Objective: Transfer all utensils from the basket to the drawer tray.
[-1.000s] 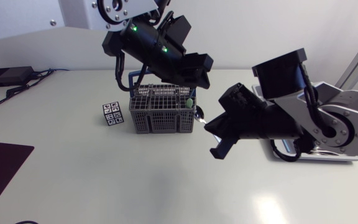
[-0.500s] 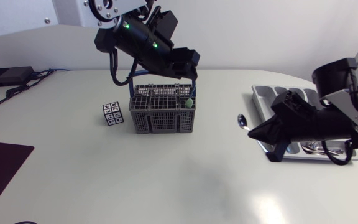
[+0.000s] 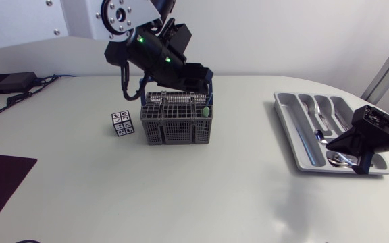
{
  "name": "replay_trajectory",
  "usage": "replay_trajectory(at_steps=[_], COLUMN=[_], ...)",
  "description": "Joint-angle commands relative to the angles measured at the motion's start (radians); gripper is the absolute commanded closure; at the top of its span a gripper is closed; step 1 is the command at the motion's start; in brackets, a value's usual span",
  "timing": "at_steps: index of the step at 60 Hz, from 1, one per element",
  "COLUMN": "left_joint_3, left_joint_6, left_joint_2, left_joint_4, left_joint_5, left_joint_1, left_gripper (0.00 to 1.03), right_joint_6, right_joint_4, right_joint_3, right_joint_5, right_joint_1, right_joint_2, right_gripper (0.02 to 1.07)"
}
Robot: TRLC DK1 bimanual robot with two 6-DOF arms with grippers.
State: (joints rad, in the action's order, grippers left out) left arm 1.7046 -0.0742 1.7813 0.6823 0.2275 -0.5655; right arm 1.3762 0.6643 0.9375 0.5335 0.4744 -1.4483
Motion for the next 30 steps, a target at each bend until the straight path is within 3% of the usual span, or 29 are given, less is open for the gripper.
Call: replay_trajectory(at_steps=[1, 8, 30], left_joint_3=[-0.03, -0.042, -0.085], left_joint_6=[0.016, 0.024, 0.03], left_joint_2=[-0.003, -0.014, -0.029], left_joint_4=[0.002, 0.002, 0.002], left_joint_5=[-0.011, -0.033, -0.042], left_joint_1=[-0.002, -0.005, 0.001], left_gripper=[0.41, 0.41, 0.41], right_joint_6=[0.133, 0.236, 0.362], right_joint_4=[0.018, -0.051, -0.221], right_joint_3=[0.041, 0.04, 0.02], right_joint_5=[-0.015, -0.104, -0.221], right_joint_1=[0.046, 0.09, 0.136], right_joint_2=[-0.058, -0.126, -0.225], right_gripper=[1.01, 1.01, 1.01])
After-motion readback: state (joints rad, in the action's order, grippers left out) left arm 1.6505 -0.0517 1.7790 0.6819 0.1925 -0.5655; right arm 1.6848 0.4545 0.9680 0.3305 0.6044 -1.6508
